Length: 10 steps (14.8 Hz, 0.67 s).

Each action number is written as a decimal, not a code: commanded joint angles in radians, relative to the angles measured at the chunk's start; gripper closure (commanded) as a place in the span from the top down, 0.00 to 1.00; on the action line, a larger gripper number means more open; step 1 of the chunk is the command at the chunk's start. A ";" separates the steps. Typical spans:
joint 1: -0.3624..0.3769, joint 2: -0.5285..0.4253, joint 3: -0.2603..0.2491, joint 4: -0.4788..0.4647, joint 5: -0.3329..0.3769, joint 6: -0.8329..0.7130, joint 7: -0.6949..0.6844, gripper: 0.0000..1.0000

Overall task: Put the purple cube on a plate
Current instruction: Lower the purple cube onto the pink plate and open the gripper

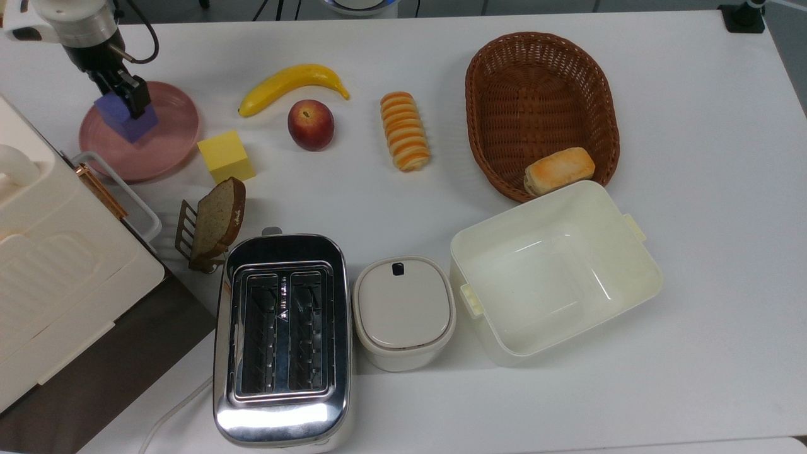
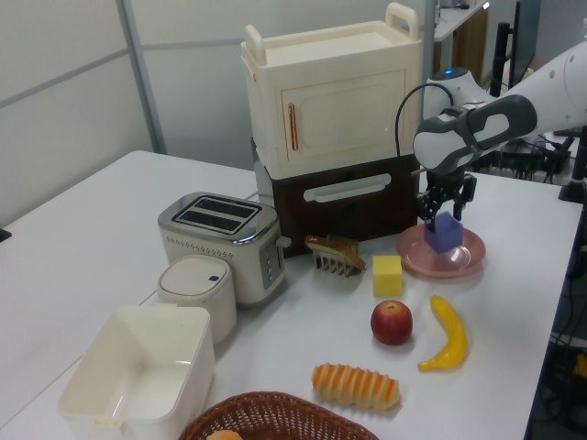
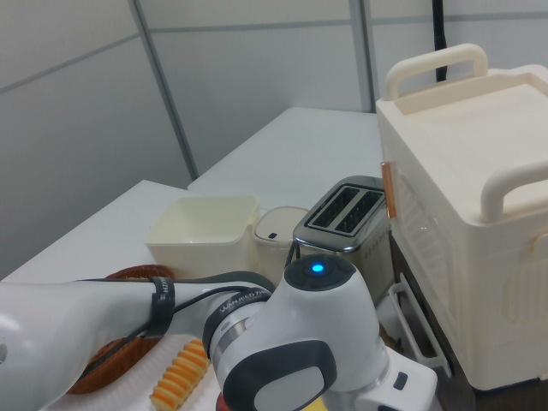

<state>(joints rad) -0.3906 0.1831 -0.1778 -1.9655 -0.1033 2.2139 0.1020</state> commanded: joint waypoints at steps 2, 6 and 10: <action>0.009 -0.017 -0.006 -0.024 -0.004 0.017 -0.005 1.00; 0.022 -0.034 -0.006 -0.018 -0.004 0.006 -0.001 1.00; 0.114 -0.105 0.131 0.052 0.001 -0.074 0.092 1.00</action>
<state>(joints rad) -0.3430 0.1433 -0.1570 -1.9442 -0.1008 2.2083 0.1097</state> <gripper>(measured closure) 0.000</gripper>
